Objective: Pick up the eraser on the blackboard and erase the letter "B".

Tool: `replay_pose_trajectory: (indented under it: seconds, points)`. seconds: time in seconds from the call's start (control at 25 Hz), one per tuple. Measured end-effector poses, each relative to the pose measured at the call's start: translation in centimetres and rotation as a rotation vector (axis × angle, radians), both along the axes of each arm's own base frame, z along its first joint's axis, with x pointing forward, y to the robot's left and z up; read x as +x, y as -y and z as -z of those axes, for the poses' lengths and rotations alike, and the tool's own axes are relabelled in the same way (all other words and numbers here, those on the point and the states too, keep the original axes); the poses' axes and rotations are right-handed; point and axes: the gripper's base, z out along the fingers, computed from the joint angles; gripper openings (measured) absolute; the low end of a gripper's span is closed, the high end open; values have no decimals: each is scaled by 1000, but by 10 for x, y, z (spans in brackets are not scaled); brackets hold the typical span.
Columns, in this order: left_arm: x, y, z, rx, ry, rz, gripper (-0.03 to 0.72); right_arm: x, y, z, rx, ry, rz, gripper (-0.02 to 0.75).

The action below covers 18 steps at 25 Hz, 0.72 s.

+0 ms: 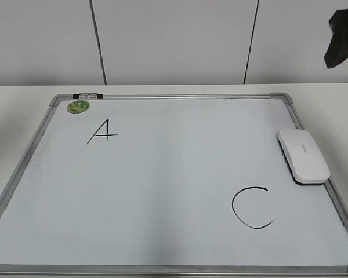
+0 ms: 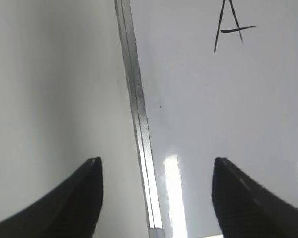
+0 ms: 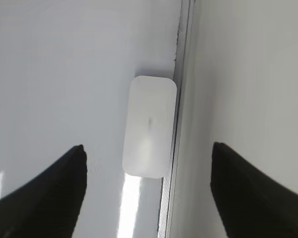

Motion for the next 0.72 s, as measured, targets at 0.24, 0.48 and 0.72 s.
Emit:
replay_pose_trajectory:
  seconds: [0.24, 0.48, 0.72]
  points:
    - [-51, 0, -53, 20, 76, -28, 508, -42, 3, -43, 4, 79, -4, 594]
    - [-105, 2, -99, 3, 238, -72, 508, -94, 6, -75, 13, 156, -9, 594]
    - [-157, 6, -130, -27, 383, -103, 505, -150, 8, -77, 27, 208, -12, 594]
